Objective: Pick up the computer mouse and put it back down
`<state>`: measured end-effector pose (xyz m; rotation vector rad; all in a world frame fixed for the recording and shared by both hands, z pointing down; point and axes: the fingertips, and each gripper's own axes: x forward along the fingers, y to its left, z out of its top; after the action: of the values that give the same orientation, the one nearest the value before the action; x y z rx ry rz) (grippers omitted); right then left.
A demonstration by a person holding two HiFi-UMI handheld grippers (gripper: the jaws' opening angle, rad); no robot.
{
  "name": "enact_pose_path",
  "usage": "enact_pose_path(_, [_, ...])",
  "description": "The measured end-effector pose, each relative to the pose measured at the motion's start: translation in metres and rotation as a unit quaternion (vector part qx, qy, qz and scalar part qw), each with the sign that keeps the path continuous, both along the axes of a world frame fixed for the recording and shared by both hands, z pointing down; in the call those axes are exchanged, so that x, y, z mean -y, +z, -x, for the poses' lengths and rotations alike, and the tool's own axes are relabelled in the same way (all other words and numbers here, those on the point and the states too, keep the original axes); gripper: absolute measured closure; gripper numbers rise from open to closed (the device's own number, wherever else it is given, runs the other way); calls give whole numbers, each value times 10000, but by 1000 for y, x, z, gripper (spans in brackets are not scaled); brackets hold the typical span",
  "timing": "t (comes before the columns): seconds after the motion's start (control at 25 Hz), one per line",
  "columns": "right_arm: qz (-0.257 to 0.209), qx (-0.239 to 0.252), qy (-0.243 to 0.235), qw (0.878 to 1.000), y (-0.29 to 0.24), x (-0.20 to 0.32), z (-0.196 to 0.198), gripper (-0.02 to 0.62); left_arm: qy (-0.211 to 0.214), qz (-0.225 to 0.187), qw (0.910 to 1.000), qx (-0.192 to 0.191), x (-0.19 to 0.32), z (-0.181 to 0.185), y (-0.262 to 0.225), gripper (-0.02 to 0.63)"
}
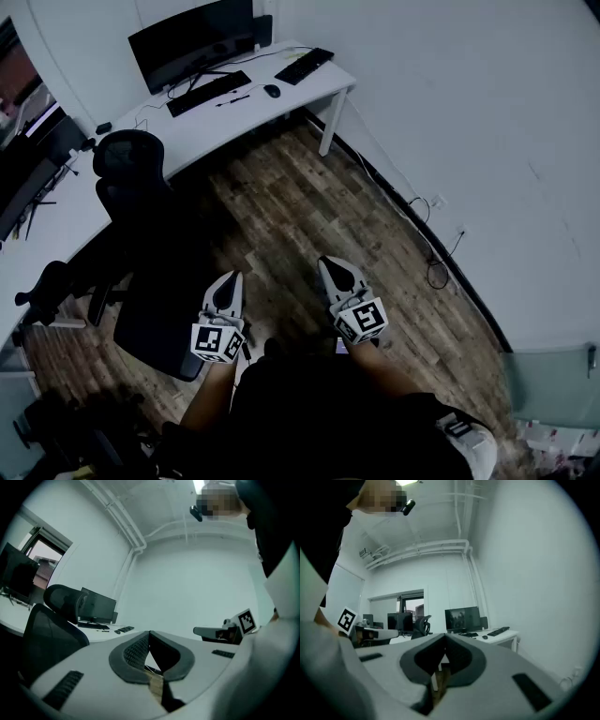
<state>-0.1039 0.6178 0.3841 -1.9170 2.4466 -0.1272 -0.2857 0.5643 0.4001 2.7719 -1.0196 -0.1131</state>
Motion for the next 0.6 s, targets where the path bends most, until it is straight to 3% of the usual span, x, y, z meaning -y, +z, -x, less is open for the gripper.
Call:
enact_pose_path(0.28, [94, -55, -174, 9998, -2, -9, -8, 592, -54, -30, 10000, 48, 9, -13, -8, 611])
enact_pose_path(0.4, [-170, 69, -203, 9996, -15, -9, -17, 591, 33, -53, 9999, 159, -1, -24, -13, 611])
enact_pose_path(0.44, [-239, 149, -191, 9994, -17, -8, -19, 550, 91, -71, 9997, 228, -4, -27, -14, 611])
enact_pose_path(0.52, [-182, 308, -281, 9990, -14, -4, -23, 406, 184, -91, 9994, 295, -9, -35, -16, 611])
enact_pose_path(0.6, [-44, 416, -477, 9980, -10, 1, -23, 394, 282, -137, 9992, 266, -12, -42, -20, 611])
